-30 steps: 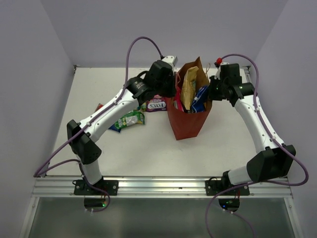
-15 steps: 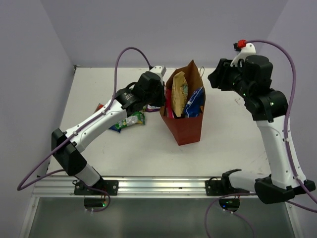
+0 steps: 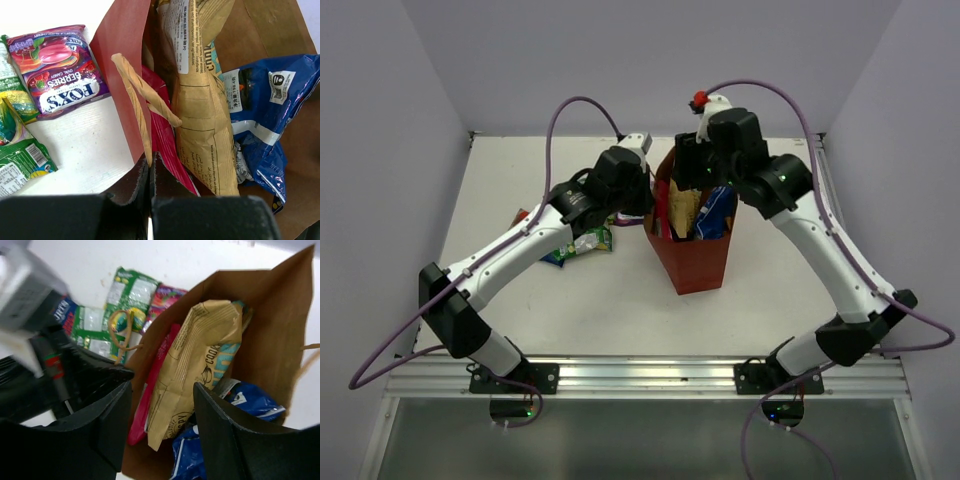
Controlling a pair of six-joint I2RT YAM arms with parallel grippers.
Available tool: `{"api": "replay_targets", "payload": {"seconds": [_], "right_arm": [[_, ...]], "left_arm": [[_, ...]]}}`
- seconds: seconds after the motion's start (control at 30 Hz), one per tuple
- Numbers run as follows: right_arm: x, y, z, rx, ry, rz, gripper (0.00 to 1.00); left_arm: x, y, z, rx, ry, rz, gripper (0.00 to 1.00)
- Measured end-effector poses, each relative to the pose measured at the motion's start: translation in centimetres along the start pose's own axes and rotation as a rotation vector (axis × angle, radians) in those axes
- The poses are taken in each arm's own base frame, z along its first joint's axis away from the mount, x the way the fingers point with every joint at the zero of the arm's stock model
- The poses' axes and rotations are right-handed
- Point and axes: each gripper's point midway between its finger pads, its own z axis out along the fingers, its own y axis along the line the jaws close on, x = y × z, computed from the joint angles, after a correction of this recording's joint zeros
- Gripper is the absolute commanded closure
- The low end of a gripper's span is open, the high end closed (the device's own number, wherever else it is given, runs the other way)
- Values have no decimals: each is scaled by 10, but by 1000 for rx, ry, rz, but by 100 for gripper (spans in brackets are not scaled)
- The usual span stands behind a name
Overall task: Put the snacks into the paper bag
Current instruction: Place the snack in the paper bag.
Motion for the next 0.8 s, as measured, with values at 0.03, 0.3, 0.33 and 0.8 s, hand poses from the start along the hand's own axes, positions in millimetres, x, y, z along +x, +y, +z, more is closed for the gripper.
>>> {"api": "replay_targets", "payload": {"seconds": [0.03,0.3,0.33,0.8], "right_arm": [[9,0,12,17,37,-1,44],[57,-6,50,120,193,7,45],[59,-6,50,121,198,9,46],[88,-10,77,170,284,15,82]], "left_arm": [[0,0,0,-1,-1,0,100],[-1,2,-1,-4,-15,-1,100],[-1,2,-1,-6,-16,-2,100],[2,8,-5,-23,-24,-1,100]]}}
